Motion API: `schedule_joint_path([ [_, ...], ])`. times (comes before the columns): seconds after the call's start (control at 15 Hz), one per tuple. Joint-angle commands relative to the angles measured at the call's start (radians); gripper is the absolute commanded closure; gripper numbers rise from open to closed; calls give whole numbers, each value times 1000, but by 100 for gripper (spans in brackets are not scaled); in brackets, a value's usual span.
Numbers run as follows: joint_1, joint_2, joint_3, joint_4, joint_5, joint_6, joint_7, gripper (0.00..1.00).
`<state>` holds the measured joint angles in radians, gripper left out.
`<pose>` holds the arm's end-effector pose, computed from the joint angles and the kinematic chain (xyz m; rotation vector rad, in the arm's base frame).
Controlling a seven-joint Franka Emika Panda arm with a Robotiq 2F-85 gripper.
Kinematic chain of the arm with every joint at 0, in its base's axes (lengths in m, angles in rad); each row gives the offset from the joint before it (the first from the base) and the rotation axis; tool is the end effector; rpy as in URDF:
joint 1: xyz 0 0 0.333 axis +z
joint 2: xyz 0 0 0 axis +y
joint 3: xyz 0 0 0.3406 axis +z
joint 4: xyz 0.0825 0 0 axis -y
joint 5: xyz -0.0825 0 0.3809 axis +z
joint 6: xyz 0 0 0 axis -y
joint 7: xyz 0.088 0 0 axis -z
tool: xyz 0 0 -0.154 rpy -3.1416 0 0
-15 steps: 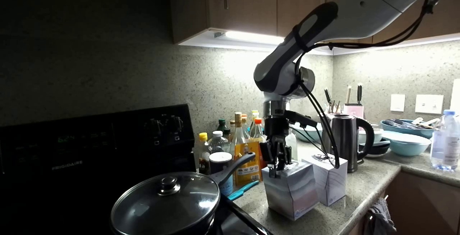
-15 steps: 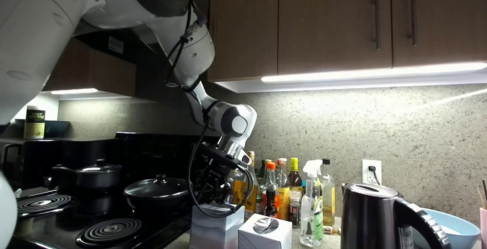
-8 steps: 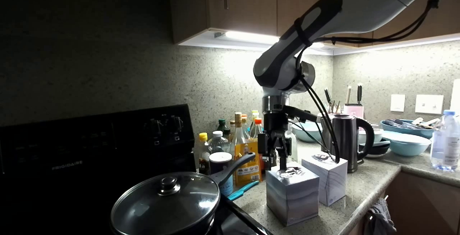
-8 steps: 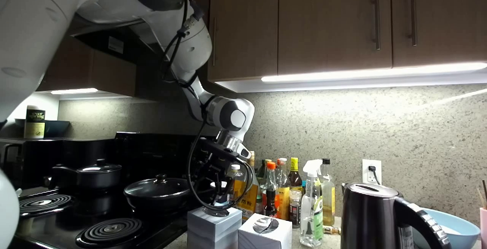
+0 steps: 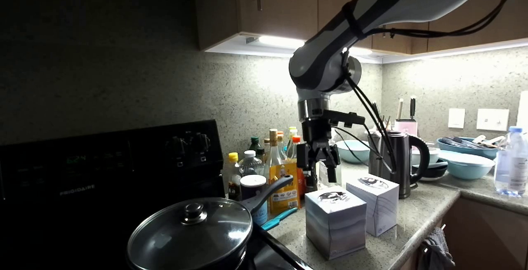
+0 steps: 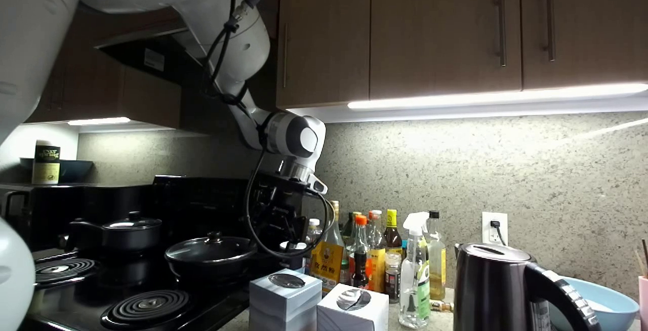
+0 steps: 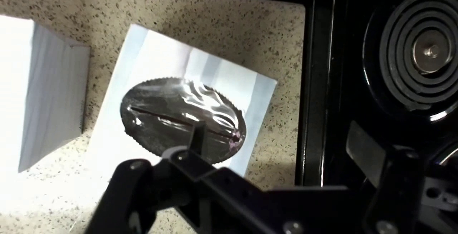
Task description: Unstack the tissue boxes then stack them up again.
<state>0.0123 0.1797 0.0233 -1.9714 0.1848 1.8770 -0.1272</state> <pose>0.5489 0.0414 0.3433 -2.9296 -0.1213 0.3922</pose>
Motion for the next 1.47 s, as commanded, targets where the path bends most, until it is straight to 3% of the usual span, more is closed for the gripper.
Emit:
schedule_joint_path([
  [0.0, -1, -105, -10, -69, -49, -36, 71, 0],
  [0.6, -55, -239, -83, -204, -101, -15, 87, 0],
  [0.67, -46, -189, -75, -147, -78, -38, 83, 0],
  [1.13, -52, -180, -77, -141, -81, -33, 85, 0],
  [1.4, -84, -132, -114, -114, -83, -20, 91, 0],
])
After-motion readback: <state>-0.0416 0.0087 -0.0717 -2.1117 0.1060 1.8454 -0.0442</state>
